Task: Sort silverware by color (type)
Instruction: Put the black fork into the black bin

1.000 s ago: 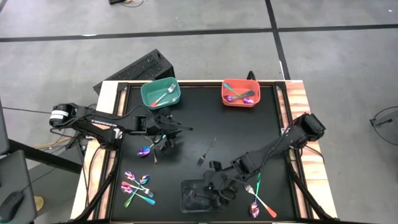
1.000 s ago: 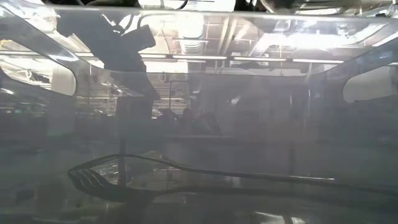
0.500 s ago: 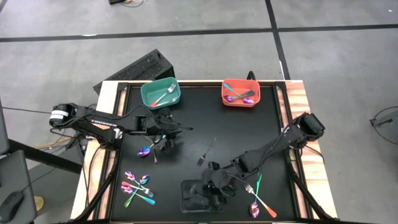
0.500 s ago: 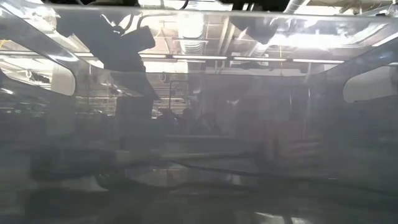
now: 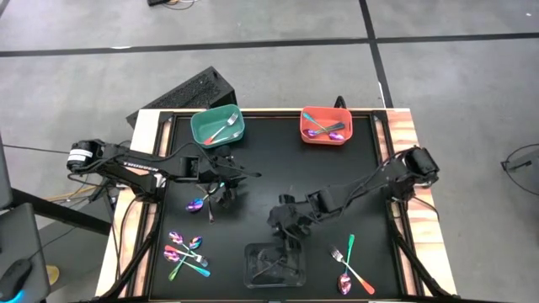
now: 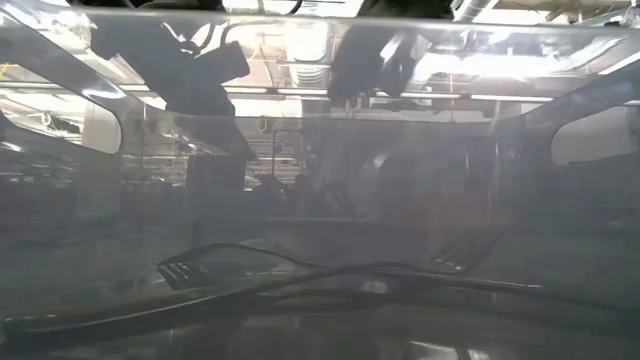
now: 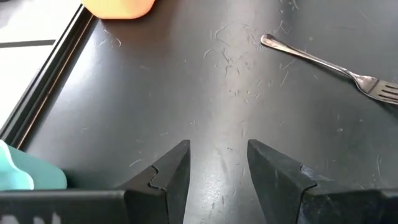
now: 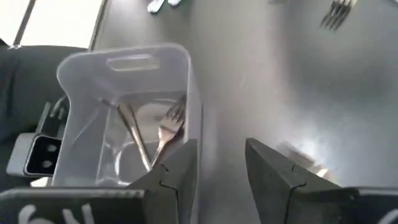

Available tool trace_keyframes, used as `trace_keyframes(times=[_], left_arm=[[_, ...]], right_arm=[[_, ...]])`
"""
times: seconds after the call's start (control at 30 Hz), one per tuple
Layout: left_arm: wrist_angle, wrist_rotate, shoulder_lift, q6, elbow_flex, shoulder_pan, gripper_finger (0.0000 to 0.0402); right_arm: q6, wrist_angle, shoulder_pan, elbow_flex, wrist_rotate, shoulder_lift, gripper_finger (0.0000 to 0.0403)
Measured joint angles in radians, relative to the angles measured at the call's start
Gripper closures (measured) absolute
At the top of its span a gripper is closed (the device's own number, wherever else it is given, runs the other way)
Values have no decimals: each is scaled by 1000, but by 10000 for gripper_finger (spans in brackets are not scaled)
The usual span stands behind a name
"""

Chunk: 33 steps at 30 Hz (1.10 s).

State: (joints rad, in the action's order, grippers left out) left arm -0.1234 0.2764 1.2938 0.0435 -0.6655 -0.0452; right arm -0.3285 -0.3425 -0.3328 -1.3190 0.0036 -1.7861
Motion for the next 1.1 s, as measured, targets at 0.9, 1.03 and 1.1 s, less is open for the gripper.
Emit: trace_keyframes(times=[0.9, 1.03, 1.1], left_arm=[[-46, 124, 0, -15, 0, -3, 253], [-61, 131, 0, -25, 0, -3, 253], [-66, 134, 0, -25, 1, -3, 253]], right_arm=[[578, -203, 395, -5, -117, -68, 255], [584, -255, 397, 0, -192, -142, 255], [583, -243, 391, -2, -220, -161, 255]])
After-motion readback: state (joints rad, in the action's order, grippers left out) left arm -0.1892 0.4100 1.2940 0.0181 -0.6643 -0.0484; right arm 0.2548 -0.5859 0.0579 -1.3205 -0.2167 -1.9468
